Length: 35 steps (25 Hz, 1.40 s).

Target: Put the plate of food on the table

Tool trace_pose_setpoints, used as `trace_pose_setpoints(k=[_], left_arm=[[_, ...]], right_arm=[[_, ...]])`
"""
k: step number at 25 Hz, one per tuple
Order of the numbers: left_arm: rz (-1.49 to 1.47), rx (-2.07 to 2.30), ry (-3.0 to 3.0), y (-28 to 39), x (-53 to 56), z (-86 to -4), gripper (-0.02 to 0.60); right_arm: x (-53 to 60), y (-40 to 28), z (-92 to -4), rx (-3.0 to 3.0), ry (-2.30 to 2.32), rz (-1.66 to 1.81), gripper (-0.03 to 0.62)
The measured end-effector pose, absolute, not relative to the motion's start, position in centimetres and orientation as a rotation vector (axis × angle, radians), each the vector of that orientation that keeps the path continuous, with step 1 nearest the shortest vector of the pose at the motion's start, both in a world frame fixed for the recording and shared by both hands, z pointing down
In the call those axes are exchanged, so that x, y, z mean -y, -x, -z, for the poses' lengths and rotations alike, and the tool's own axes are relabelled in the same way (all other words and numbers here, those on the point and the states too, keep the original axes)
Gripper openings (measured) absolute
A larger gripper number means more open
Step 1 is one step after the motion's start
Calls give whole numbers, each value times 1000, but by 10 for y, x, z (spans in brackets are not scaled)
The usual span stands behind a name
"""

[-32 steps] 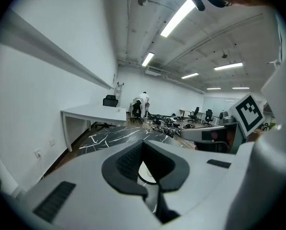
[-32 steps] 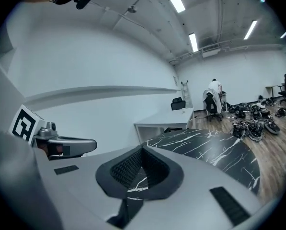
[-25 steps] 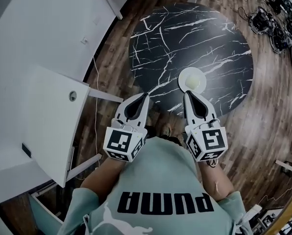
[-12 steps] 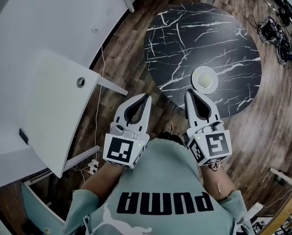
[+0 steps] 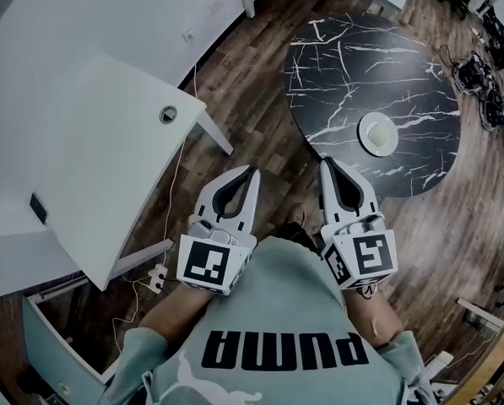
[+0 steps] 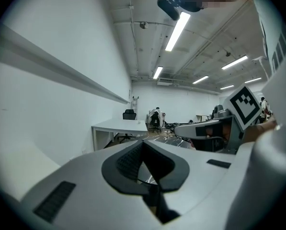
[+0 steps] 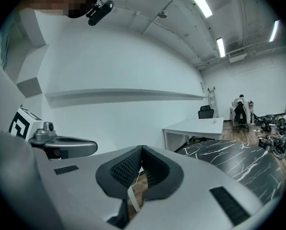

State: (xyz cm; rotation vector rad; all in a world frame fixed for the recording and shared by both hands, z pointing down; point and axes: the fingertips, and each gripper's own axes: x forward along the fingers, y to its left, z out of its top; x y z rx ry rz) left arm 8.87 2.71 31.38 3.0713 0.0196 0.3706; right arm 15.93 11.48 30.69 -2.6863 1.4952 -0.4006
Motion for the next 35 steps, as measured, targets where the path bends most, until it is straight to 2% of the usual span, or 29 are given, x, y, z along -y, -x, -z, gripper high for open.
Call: trace_pose_setpoints(k=[20, 27, 35], left_arm=[[-264, -204, -3067, 47, -23, -306, 6], [-255, -200, -3083, 58, -40, -306, 6], [-249, -249, -3074, 32, -101, -308, 6]], right_arm=[[-114, -11, -312, -1336, 2810, 434, 9], [-133, 7, -318, -1339, 2808, 459, 9], [-203, -5, -318, -1267, 2873, 471, 9]])
